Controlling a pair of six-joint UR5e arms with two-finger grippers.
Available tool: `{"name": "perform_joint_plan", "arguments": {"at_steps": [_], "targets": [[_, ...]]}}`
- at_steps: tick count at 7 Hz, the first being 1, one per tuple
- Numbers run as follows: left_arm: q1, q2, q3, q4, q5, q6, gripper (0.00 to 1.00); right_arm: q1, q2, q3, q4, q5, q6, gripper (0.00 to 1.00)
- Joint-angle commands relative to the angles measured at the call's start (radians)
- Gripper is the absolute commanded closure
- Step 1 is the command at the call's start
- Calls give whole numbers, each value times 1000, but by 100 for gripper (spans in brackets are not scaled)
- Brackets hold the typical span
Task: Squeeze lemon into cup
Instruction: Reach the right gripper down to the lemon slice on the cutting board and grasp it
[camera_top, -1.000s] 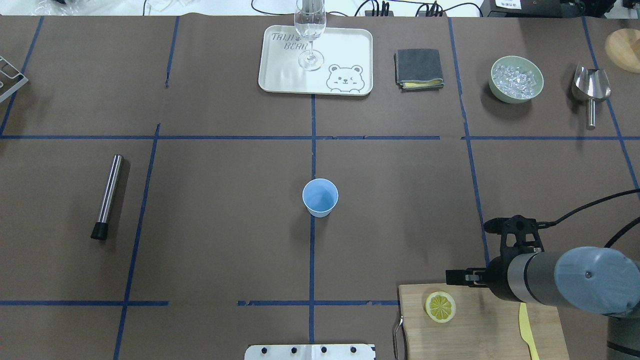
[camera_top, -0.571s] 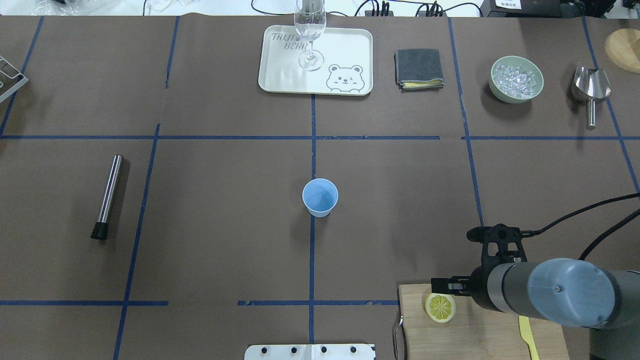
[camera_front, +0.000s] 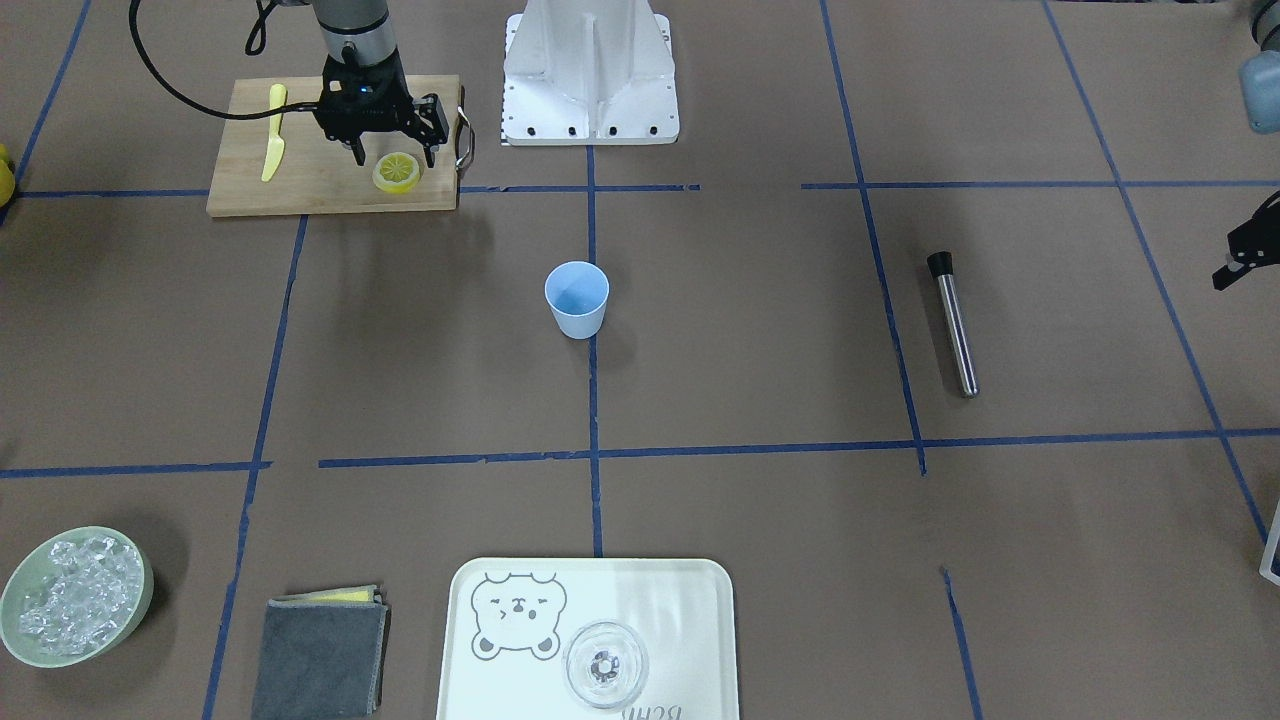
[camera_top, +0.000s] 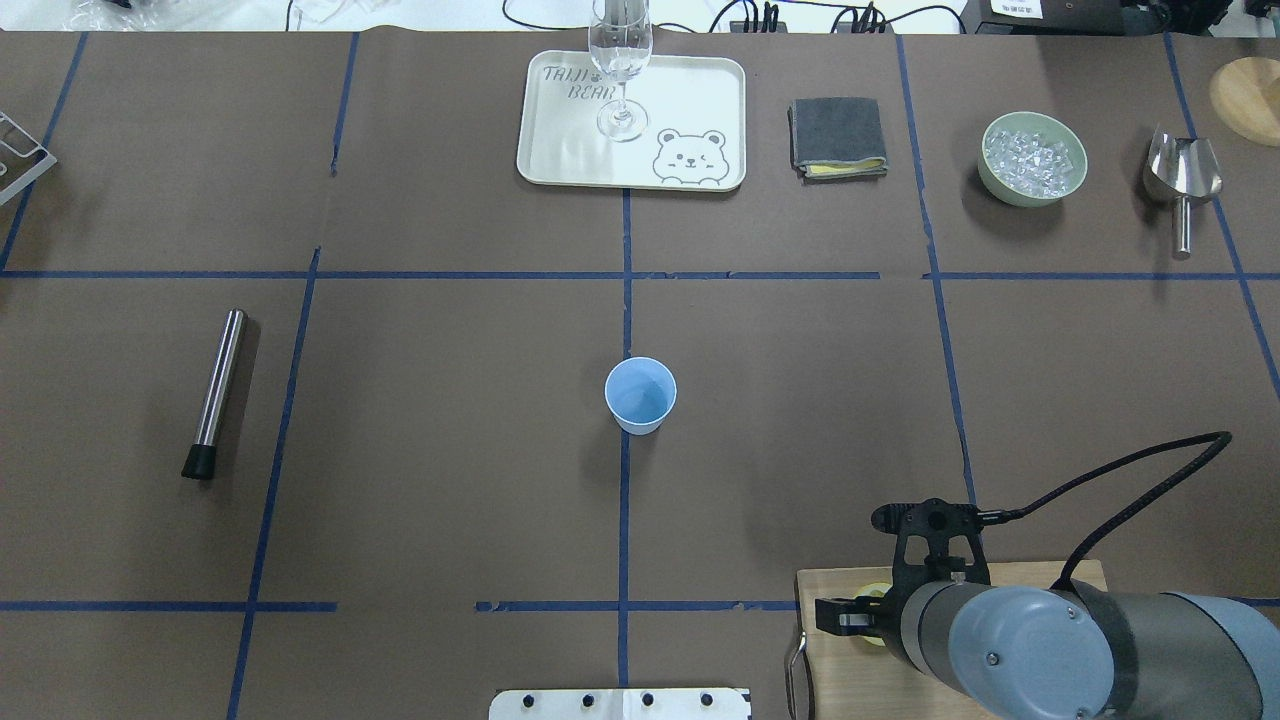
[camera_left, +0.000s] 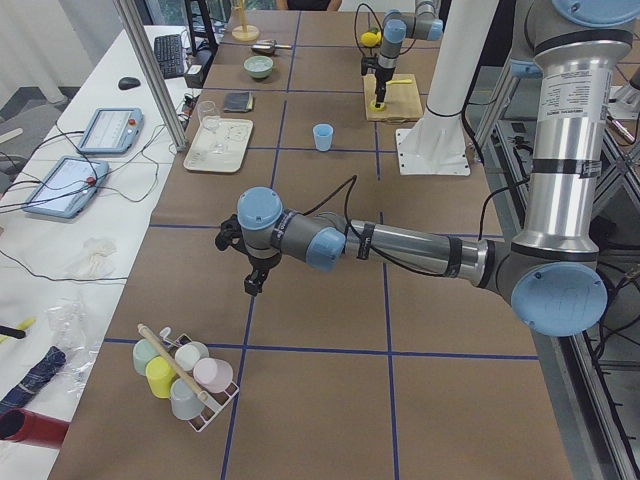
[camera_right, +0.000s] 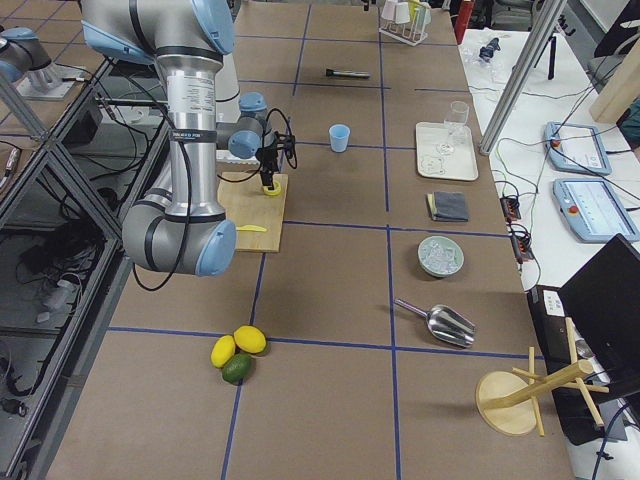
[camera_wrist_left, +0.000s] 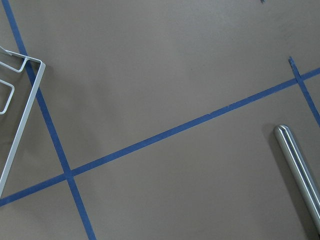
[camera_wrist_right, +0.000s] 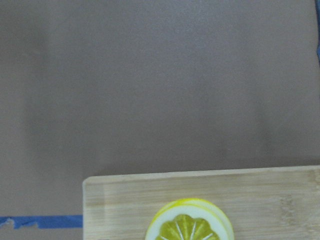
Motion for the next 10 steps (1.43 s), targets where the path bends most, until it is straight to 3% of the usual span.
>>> {"name": "perform_joint_plan", "arguments": {"at_steps": [1, 7, 10], "targets": [[0, 1, 0, 0, 0, -1, 0, -9, 5, -25, -3, 0, 0, 2], [0, 1, -3, -2, -2, 0, 0, -8, 5, -48, -3, 10, 0, 15], [0, 1, -1, -2, -2, 2, 0, -3, 2, -39, -2, 10, 2, 54]]}}
